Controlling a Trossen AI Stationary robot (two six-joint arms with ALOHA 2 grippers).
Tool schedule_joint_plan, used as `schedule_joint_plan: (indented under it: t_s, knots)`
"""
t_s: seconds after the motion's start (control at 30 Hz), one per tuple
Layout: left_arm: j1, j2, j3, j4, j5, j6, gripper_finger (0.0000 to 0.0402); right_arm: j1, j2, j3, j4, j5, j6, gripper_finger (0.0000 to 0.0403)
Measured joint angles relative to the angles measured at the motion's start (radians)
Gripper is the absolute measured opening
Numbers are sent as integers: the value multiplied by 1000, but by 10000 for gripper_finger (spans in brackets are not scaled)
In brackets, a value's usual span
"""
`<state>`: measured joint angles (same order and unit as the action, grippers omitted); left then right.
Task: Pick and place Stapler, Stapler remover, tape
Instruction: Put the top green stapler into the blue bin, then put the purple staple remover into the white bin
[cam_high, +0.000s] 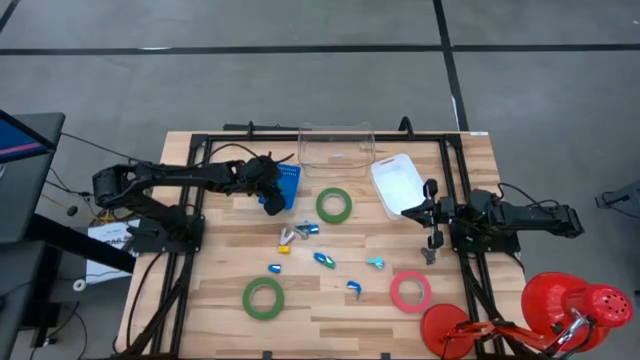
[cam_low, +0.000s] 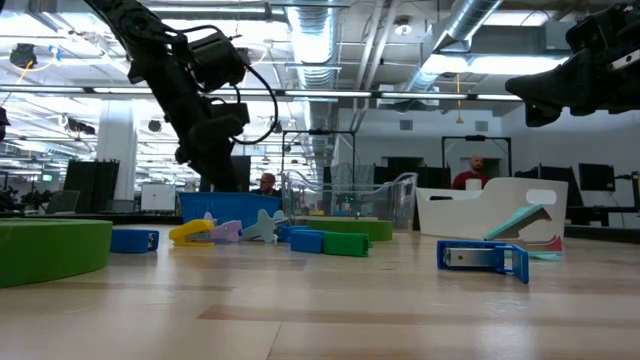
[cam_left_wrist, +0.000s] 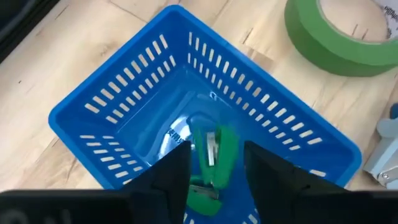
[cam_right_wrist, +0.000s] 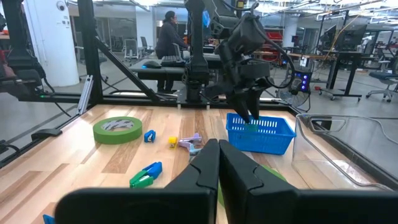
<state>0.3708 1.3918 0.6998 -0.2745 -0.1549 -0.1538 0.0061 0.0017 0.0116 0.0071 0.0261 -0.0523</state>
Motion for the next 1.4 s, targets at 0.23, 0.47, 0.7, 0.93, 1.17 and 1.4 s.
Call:
schedule_joint_plan:
  t_s: [0.23,0.47,0.7,0.93,1.17,1.4]
  knots:
    - [-14,0,0,4,16,0,206,0,0,0,0,0,0,1]
    - [-62,-19,0,6,44,-4,231,0,0,0,0,0,0,1]
    - [-135,-76,0,7,44,-8,232,0,0,0,0,0,0,1]
    - [-222,-130,0,7,45,-9,232,0,0,0,0,0,0,1]
    - [-298,-142,0,5,45,-88,232,0,0,0,0,0,0,1]
    - [-376,-145,0,6,45,-142,232,0,0,0,0,0,0,1]
